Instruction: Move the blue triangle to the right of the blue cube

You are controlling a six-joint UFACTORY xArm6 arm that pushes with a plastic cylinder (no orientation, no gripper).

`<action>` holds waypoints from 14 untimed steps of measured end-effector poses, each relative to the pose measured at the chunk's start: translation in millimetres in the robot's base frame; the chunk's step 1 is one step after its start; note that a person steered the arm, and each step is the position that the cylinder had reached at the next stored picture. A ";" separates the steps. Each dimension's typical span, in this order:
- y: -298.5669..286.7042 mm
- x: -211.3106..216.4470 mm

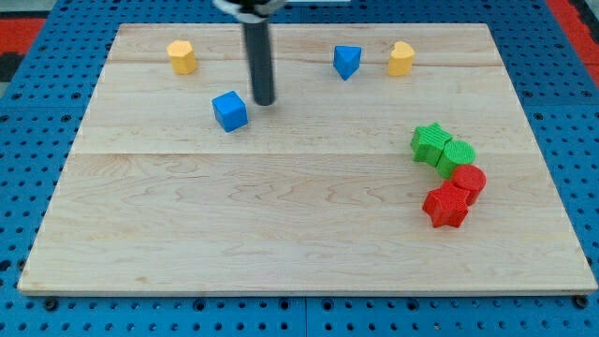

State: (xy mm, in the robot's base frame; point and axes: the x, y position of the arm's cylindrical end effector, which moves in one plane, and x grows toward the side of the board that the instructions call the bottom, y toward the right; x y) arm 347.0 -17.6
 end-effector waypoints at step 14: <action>121.5 4.3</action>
State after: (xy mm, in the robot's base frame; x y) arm 351.2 103.9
